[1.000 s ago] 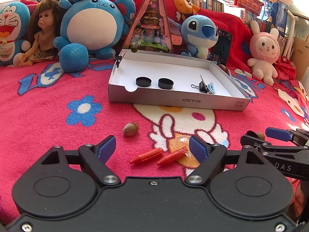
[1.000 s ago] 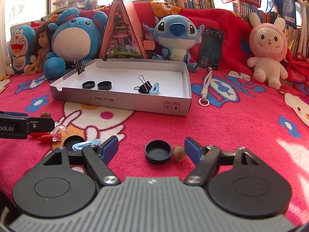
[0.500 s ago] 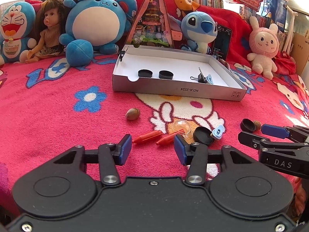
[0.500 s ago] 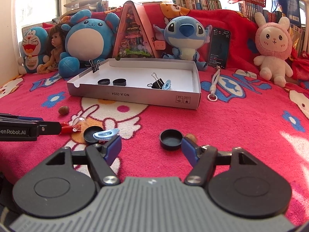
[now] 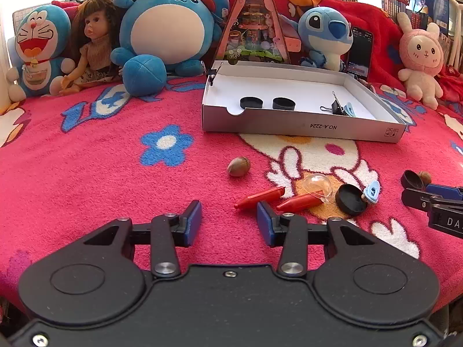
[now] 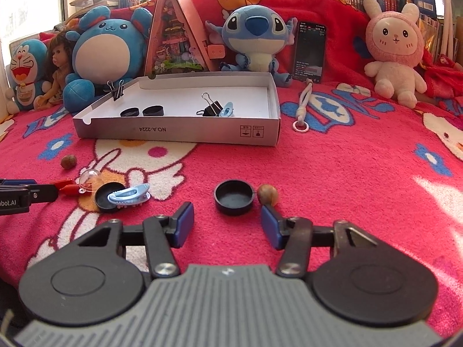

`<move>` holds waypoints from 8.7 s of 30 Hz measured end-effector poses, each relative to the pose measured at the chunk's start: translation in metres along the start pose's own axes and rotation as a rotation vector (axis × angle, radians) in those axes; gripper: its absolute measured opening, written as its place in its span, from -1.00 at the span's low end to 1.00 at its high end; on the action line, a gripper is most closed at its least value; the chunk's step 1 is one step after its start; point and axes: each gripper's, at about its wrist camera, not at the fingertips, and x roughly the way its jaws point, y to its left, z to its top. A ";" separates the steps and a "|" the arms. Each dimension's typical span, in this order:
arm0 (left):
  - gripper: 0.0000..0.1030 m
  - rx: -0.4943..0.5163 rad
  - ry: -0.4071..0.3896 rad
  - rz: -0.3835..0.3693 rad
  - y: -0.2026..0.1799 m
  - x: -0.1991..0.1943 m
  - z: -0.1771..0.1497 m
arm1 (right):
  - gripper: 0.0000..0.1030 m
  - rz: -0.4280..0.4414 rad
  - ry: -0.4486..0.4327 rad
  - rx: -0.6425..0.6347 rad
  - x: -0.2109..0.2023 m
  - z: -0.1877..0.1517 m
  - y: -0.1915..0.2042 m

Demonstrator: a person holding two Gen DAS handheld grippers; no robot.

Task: Organize rigid objects
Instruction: 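Move the left tool toward the red pieces while the right tool approaches a black lid, then grasp a red stick with the left tool while the right tool grasps the black lid, then carry the red stick with the left tool while the right tool carries the lid into the box, then open the left tool over a black lid while the right tool releases its lid by the blue clip, then withdraw both tools from the box back toward the blanket, then move the left tool to the brown acorn while the right tool approaches the brown nut, then close the left tool on the acorn while the right tool closes on the nut, then carry the acorn with the left tool while the right tool carries the nut into the box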

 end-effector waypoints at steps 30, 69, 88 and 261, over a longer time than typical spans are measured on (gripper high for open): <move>-0.18 0.039 -0.054 -0.011 -0.026 0.008 0.001 | -0.13 -0.032 -0.025 -0.016 0.011 0.003 0.007; -0.18 -0.024 -0.043 -0.089 -0.009 0.073 0.145 | -0.29 -0.052 -0.027 0.039 0.054 0.113 -0.022; -0.18 -0.031 0.105 -0.078 -0.014 0.144 0.166 | -0.29 -0.027 0.110 0.066 0.105 0.137 -0.029; -0.65 0.018 -0.096 -0.047 -0.009 0.024 0.031 | -0.57 -0.104 -0.127 -0.010 0.008 0.012 -0.004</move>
